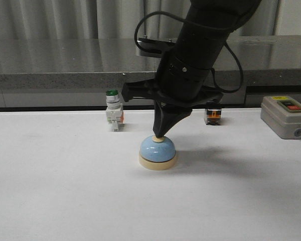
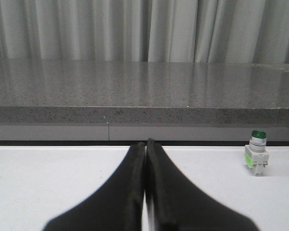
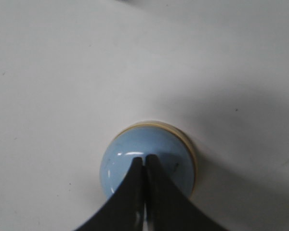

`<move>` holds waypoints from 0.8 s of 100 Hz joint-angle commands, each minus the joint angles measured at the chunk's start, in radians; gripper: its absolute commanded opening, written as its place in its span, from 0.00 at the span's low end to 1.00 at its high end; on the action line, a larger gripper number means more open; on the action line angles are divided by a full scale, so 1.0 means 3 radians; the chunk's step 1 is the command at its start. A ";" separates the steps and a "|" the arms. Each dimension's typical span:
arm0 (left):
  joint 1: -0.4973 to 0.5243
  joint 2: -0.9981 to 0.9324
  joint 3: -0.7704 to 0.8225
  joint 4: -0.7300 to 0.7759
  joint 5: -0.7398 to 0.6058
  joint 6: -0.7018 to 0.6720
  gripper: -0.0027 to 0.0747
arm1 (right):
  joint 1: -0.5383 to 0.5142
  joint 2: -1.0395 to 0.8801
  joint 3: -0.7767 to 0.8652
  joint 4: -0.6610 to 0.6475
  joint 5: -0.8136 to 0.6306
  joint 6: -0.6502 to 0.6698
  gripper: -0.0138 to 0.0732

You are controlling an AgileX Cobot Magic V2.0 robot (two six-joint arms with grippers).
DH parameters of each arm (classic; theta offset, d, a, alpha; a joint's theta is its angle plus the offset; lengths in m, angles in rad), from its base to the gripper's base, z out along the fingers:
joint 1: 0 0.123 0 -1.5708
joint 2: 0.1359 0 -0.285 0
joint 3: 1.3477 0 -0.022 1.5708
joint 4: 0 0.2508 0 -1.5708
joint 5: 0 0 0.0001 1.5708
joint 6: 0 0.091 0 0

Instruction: Place and press bell with both arms

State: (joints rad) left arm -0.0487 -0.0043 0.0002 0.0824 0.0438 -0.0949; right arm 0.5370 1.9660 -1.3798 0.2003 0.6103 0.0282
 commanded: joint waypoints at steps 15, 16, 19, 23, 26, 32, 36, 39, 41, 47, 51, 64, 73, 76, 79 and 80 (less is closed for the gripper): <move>0.0008 -0.0098 0.0140 -0.0023 -0.0267 -0.0029 0.01 | 0.0007 -0.0294 -0.0076 0.0027 0.0027 -0.0041 0.09; 0.0008 -0.0098 0.0140 -0.0023 -0.0267 -0.0029 0.01 | 0.0007 -0.0306 -0.0076 0.0027 0.0027 -0.0041 0.09; 0.0008 -0.0098 0.0140 -0.0023 -0.0267 -0.0029 0.01 | 0.0004 -0.0375 -0.0076 0.0023 0.0023 -0.0041 0.09; 0.0008 -0.0098 0.0140 -0.0023 -0.0267 -0.0029 0.01 | -0.0005 -0.0465 -0.0076 0.0004 0.0016 -0.0041 0.09; 0.0008 -0.0098 0.0140 -0.0023 -0.0267 -0.0029 0.01 | -0.0009 -0.0525 -0.0076 -0.0013 0.0012 -0.0041 0.09; 0.0008 -0.0098 0.0140 -0.0023 -0.0267 -0.0029 0.01 | -0.0038 -0.0656 -0.0076 -0.0067 0.0004 -0.0041 0.09; 0.0008 -0.0098 0.0140 -0.0023 -0.0267 -0.0029 0.01 | -0.0063 -0.0725 -0.0076 -0.0097 0.0004 -0.0041 0.09; 0.0008 -0.0098 0.0140 -0.0023 -0.0267 -0.0029 0.01 | -0.0090 -0.0779 -0.0072 -0.0129 0.0004 -0.0041 0.09; 0.0008 -0.0098 0.0140 -0.0023 -0.0267 -0.0029 0.01 | -0.0112 -0.0820 -0.0064 -0.0150 0.0004 -0.0041 0.09; 0.0008 -0.0098 0.0140 -0.0023 -0.0267 -0.0029 0.01 | -0.0204 -0.0944 -0.0016 -0.0197 0.0008 -0.0041 0.09; 0.0008 -0.0098 0.0140 -0.0023 -0.0267 -0.0029 0.01 | -0.0259 -0.1038 0.0038 -0.0220 0.0008 -0.0041 0.09; 0.0008 -0.0098 0.0140 -0.0023 -0.0267 -0.0029 0.01 | -0.0487 -0.1417 0.0321 -0.0308 -0.0071 -0.0041 0.09; 0.0008 -0.0098 0.0140 -0.0023 -0.0267 -0.0029 0.01 | -0.0672 -0.1744 0.0593 -0.0341 -0.0168 -0.0041 0.09; 0.0008 -0.0098 0.0140 -0.0023 -0.0267 -0.0029 0.01 | -0.0737 -0.1851 0.0680 -0.0344 -0.0192 -0.0041 0.09; 0.0008 -0.0098 0.0140 -0.0023 -0.0267 -0.0029 0.01 | -0.0804 -0.1963 0.0791 -0.0344 -0.0215 -0.0041 0.09; 0.0008 -0.0098 0.0140 -0.0023 -0.0267 -0.0029 0.01 | -0.0839 -0.2020 0.0814 -0.0344 -0.0229 -0.0041 0.09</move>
State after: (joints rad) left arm -0.0487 -0.0043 0.0002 0.0824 0.0434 -0.0949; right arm 0.3449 1.5018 -1.1820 0.1051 0.6136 0.0282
